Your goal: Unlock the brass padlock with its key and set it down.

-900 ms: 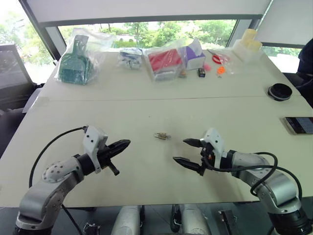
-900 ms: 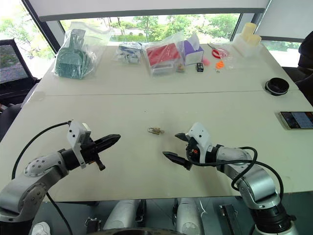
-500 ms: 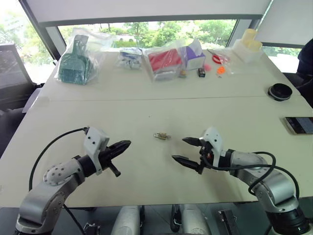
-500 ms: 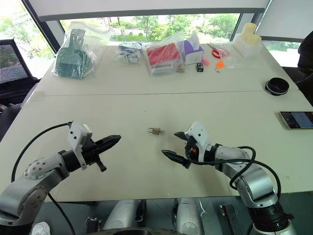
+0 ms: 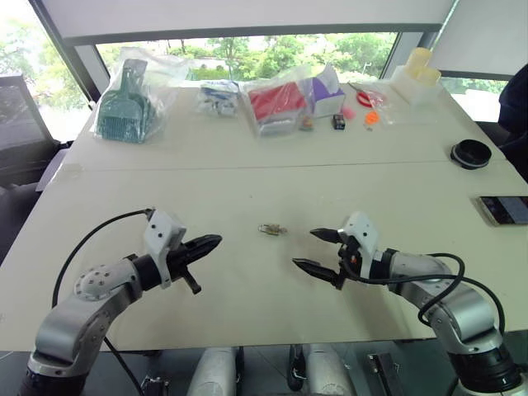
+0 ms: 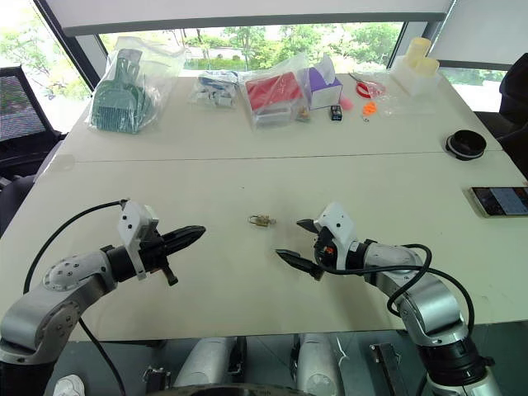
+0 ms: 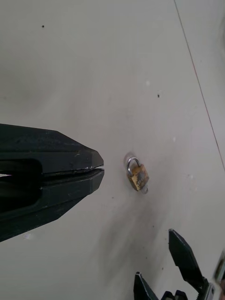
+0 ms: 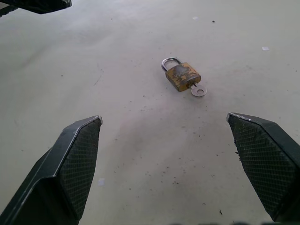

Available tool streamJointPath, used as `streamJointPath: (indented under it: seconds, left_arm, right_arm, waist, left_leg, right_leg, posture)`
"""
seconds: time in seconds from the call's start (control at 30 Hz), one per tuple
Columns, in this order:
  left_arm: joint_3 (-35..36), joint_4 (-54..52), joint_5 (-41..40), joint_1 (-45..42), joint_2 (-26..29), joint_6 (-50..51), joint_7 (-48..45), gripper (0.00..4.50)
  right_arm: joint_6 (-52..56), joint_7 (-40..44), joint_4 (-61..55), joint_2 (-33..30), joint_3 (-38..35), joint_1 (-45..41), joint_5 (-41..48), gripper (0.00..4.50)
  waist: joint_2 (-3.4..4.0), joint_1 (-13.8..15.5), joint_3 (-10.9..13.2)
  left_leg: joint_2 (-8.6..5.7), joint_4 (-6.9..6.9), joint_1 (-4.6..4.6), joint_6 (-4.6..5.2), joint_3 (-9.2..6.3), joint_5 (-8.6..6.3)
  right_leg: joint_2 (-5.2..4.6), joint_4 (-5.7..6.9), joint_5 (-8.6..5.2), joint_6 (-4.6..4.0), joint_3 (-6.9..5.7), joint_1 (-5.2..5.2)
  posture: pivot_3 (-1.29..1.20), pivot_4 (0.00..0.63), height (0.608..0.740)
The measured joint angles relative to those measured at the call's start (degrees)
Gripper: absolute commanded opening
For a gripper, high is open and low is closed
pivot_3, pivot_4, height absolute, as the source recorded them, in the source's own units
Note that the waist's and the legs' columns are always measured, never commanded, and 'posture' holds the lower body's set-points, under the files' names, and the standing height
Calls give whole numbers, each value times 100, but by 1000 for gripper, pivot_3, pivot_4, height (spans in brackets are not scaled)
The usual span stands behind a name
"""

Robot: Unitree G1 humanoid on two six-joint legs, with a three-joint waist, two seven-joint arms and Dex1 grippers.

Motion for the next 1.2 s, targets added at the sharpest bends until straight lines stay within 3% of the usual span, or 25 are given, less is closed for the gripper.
streamJointPath:
  seconds: [0.1, 0.2, 0.3, 0.37, 0.5, 0.83, 1.0, 1.2]
  left_arm:
    - [-6, 259, 58, -16, 58, -172, -254, 0]
    - [-72, 539, 93, -201, 185, -330, -616, 739]
    - [-276, 1027, 244, -723, 387, -633, -1178, 2016]
    - [-668, 1721, 547, -1517, 468, -1021, -1754, 2856]
    - [-1086, 2736, 878, -2489, 395, -1629, -2566, 4396]
    - [-2260, 6511, 2224, -4488, -939, -3927, -3975, 4460]
    - [-2295, 7756, 2521, -5192, -1602, -4626, -4048, 4460]
    - [-2291, 8668, 2840, -5543, -2008, -5159, -4018, 4460]
  right_arm:
    - [1, -28, -5, 0, 0, 14, -5, 4430]
    - [14, -46, -12, -28, 0, 6, -2, 4500]
    - [28, -29, -58, -86, -15, -16, 4, 4500]
    - [86, 57, -68, -209, -20, -88, 18, 4500]
    - [123, 105, -69, -297, -50, -190, 16, 4500]
    - [254, -134, -383, -287, -172, -3, 21, 4500]
    - [403, -405, -723, -282, -300, 321, 47, 4500]
    - [564, -668, -1094, -282, -447, 604, 149, 4500]
  waist:
    - [1, 4, 1]
    - [2, 16, 2]
    - [2, 18, 2]
    - [4, 73, 5]
    - [5, 93, 5]
    - [-15, 149, 16]
    - [-37, 145, 30]
    - [-47, 126, 35]
  left_leg:
    - [0, 0, -1, 0, 0, 0]
    - [0, 0, -1, 0, 0, 0]
    - [0, 0, -1, 0, 2, 0]
    - [-3, 2, -3, 0, 4, 1]
    - [-3, -2, -3, 4, 14, -2]
    - [-18, 5, -12, 6, 23, -2]
    - [-16, 4, -11, 7, 17, -2]
    - [-9, 4, -8, 8, 12, -2]
  right_leg:
    - [0, 0, 0, 0, 0, 0]
    - [0, 0, -1, -1, 0, -1]
    - [0, 0, -1, -2, 0, -2]
    - [0, 0, 0, -3, -1, -3]
    - [0, -3, 10, 16, 3, -5]
    - [-1, -2, 22, 5, -1, -2]
    - [-1, 1, 22, 5, -3, -3]
    - [-2, 2, 23, 6, -1, -3]
  posture:
    - [0, 150, 740]
    - [0, 150, 740]
    - [0, 150, 740]
    - [0, 150, 740]
    - [0, 150, 740]
    - [0, 150, 740]
    - [0, 150, 740]
    - [0, 150, 740]
